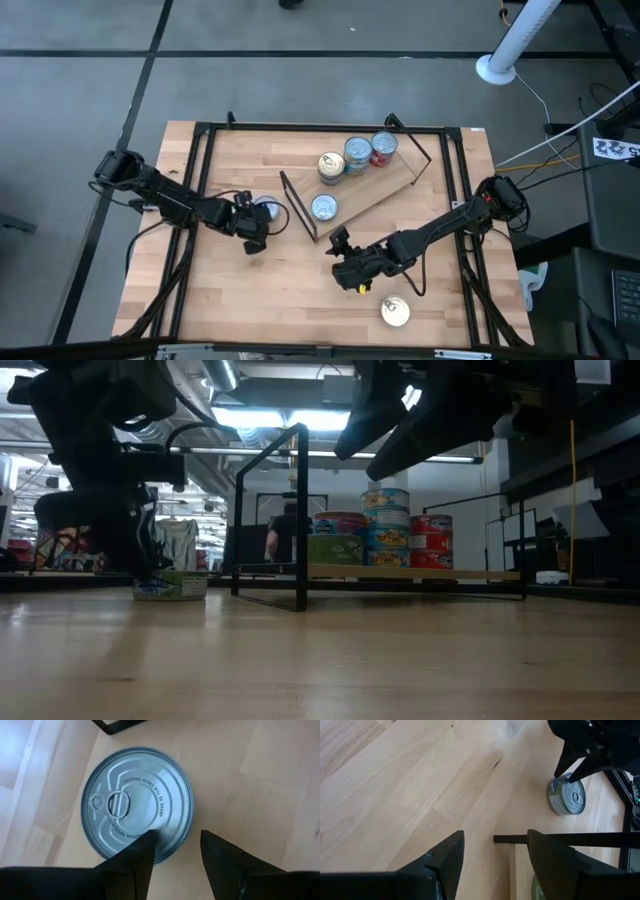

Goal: Stack canned seafood by type on shelf
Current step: Stack the green tuna can on top of the green tuna can on the shelf

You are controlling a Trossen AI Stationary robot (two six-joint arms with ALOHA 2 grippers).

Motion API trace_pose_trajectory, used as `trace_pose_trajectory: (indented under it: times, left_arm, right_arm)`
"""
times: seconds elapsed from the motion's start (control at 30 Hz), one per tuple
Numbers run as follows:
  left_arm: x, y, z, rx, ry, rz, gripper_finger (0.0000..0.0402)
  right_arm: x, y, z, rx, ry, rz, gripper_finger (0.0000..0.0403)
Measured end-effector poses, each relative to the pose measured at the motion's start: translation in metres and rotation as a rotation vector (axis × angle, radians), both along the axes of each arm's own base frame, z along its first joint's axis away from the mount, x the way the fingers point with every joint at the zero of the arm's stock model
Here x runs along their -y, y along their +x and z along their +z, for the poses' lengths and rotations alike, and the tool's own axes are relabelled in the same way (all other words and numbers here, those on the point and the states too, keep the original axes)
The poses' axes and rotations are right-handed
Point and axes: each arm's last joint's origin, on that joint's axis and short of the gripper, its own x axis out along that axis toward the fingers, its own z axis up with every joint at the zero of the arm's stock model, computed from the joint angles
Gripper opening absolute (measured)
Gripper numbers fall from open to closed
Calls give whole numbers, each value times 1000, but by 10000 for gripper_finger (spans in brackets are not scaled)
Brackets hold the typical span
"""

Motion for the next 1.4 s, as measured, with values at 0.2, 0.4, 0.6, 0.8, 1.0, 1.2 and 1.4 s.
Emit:
trace_pose_trajectory:
  times: [0.2, 0.4, 0.6, 0.8, 1.0, 1.2, 1.4]
  left_arm:
    - [-2, -3, -8, 38, 20, 6, 155]
    - [-1, -1, -7, 50, 17, -15, 142]
    - [-1, 0, -7, 51, 14, -17, 89]
    - [0, 0, -7, 54, 16, -19, 43]
    - [0, 3, -6, 87, 3, -19, 7]
    - [3, 7, -2, 111, -56, 3, 1]
    - [6, 11, 2, 126, -142, 25, 0]
  right_arm:
    - [0, 0, 0, 4, 2, 0, 215]
    - [0, 0, 0, 5, 2, 0, 215]
    - [0, 0, 0, 5, 2, 1, 215]
    - [0, 0, 0, 5, 2, 1, 215]
    - [-1, 0, 0, -4, 20, 17, 215]
    - [-3, 0, 0, -28, 68, 60, 215]
    - [-4, -1, -1, -39, 90, 80, 215]
